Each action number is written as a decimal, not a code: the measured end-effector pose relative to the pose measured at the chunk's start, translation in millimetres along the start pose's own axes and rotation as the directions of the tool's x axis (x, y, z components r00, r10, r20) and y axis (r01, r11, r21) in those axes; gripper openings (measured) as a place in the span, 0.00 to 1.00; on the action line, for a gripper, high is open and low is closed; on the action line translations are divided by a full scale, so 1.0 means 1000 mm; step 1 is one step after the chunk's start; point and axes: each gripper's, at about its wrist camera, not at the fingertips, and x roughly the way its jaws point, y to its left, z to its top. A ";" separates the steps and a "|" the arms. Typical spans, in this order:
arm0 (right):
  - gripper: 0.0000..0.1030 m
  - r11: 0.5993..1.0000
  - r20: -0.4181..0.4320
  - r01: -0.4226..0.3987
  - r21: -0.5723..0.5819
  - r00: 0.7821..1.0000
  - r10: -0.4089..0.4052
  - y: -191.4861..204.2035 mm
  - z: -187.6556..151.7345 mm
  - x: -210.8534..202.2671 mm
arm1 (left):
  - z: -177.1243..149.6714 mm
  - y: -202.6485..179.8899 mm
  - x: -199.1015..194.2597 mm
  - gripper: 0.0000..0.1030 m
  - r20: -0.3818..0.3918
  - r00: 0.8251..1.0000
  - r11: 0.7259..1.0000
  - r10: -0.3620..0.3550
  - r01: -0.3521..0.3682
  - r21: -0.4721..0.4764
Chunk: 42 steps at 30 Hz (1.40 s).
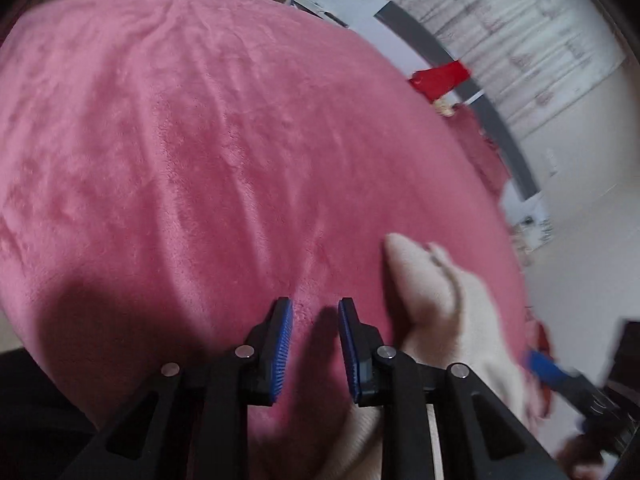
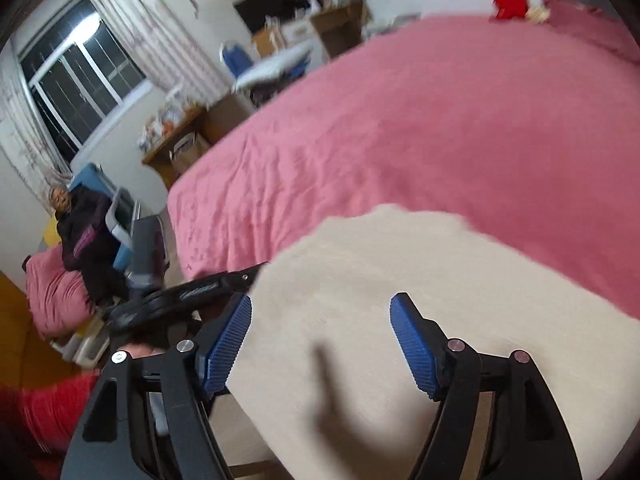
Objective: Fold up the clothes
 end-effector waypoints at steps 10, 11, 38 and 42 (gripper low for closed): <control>0.65 0.917 -0.318 0.191 -0.349 0.897 -0.308 0.090 0.031 0.114 | -0.015 -0.025 0.011 0.24 -0.126 0.990 0.976 0.059 -0.031 0.215; 0.60 0.892 -0.354 0.204 -0.404 0.864 -0.358 0.088 0.030 0.129 | -0.016 -0.026 0.012 0.24 -0.131 0.989 0.974 0.066 -0.036 0.222; 0.30 0.918 0.147 0.362 -0.161 0.929 -0.341 0.002 0.009 0.080 | 0.017 0.058 -0.050 0.20 0.166 0.969 0.977 0.185 -0.164 -0.133; 0.28 0.826 0.041 0.425 -0.369 0.896 -0.443 0.036 -0.039 0.127 | 0.020 0.060 -0.045 0.20 0.184 0.964 0.974 0.190 -0.162 -0.157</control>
